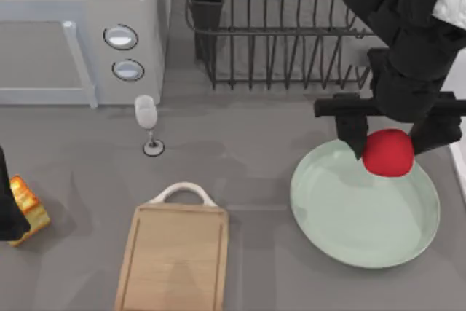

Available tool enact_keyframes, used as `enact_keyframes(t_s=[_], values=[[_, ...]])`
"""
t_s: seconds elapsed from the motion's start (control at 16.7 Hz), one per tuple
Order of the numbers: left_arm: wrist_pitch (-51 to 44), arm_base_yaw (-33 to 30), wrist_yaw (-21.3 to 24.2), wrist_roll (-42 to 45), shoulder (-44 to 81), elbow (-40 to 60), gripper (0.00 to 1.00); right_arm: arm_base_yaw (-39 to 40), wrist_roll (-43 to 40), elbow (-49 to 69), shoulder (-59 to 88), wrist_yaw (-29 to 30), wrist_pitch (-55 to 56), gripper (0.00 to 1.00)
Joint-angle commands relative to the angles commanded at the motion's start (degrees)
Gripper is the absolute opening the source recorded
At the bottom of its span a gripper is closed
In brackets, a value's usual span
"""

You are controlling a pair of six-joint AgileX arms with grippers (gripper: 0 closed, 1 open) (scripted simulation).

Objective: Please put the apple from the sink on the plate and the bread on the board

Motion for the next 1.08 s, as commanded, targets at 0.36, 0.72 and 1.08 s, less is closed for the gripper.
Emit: enact_keyframes(t_s=[0.36, 0.72, 1.08], values=[[0.0, 0.0, 0.0, 0.0, 0.0, 0.0, 1.00, 0.0, 0.0, 0.0, 0.0, 0.0, 0.0, 0.90], [0.0, 0.0, 0.0, 0.0, 0.0, 0.0, 1.00, 0.0, 0.0, 0.0, 0.0, 0.0, 0.0, 1.00], [0.0, 0.0, 0.0, 0.0, 0.0, 0.0, 1.00, -0.2, -0.1, -0.3, -0.4, 0.0, 0.3, 1.00]])
